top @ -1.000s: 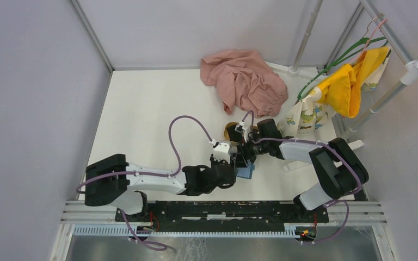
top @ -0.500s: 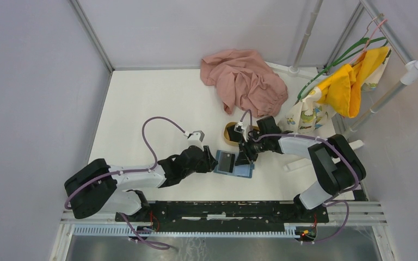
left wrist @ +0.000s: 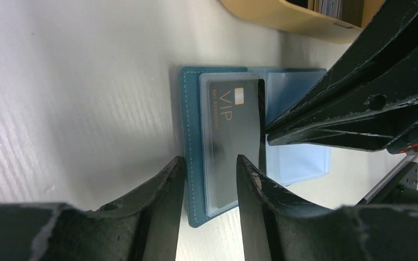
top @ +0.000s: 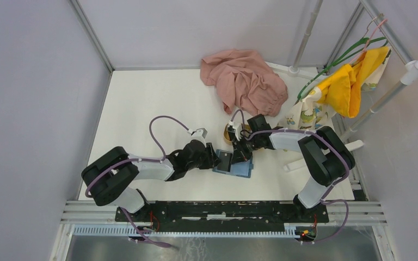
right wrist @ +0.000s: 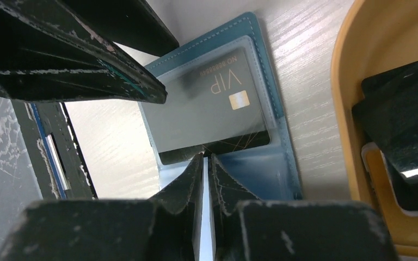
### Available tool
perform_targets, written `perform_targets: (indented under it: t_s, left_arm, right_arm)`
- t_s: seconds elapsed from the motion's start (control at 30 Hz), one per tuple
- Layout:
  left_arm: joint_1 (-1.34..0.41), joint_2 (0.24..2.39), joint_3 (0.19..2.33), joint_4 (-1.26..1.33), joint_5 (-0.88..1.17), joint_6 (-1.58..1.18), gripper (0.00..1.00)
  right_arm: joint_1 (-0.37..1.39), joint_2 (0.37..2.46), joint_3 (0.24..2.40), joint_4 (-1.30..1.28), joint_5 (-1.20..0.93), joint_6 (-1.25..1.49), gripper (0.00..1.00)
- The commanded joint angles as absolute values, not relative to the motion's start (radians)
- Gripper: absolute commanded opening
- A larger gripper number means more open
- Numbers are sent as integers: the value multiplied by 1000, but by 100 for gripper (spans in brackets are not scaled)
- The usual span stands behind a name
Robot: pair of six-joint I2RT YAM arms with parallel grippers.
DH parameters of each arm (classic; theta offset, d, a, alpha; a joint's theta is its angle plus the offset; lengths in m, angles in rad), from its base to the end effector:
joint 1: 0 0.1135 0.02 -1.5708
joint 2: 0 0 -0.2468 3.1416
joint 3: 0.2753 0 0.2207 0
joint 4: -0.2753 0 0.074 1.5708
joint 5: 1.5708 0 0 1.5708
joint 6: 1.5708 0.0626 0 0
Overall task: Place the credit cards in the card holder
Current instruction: Close the card holder at the center of the board.
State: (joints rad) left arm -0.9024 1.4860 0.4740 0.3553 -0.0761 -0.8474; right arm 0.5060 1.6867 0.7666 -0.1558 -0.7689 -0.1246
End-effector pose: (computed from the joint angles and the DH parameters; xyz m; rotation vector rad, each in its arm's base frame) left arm 0.1714 -0.2094 0.1279 0.0208 2.3701 -0.8366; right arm 0.2251 0.1745 0.1213 -1.0493 2.3677 1.1468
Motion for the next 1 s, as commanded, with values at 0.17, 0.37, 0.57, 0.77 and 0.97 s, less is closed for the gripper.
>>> perform_targets:
  t_s: [0.17, 0.37, 0.57, 0.77, 0.97]
  left_arm:
    - [-897, 1532, 463, 470, 30, -881, 49]
    - [-895, 1477, 422, 560, 82, -929, 42]
    - [-897, 1438, 419, 588, 95, -954, 31]
    - [-897, 1445, 416, 656, 114, -988, 29]
    - [-898, 1478, 472, 578, 93, -982, 2]
  right_arm:
    - [513, 1746, 808, -164, -766, -135, 10]
    - [512, 1735, 818, -208, -754, -182, 11]
    - [511, 1720, 829, -243, -816, -234, 13]
    - [511, 1712, 835, -268, -862, -270, 20]
    - [512, 1699, 848, -299, -909, -305, 23]
